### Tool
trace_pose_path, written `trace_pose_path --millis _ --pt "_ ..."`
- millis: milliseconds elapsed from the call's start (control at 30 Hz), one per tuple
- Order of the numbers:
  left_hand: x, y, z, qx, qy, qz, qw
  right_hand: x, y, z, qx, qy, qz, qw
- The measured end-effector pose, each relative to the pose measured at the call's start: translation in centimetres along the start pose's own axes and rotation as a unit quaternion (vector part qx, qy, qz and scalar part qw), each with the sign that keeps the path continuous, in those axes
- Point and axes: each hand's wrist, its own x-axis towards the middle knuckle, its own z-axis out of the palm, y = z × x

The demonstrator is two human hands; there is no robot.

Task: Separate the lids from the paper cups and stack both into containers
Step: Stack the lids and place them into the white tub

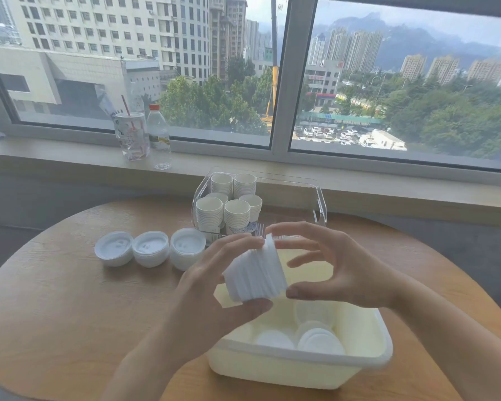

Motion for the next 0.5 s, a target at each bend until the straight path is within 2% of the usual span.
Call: trace_pose_path --millis 300,500 --pt "0.3 0.7 0.2 -0.018 -0.020 -0.013 1.000 -0.3 -0.1 0.0 0.036 -0.016 0.008 0.999" --pt "0.0 0.5 -1.0 -0.013 0.001 0.000 1.000 1.4 -0.7 1.4 0.101 -0.025 0.015 0.994"
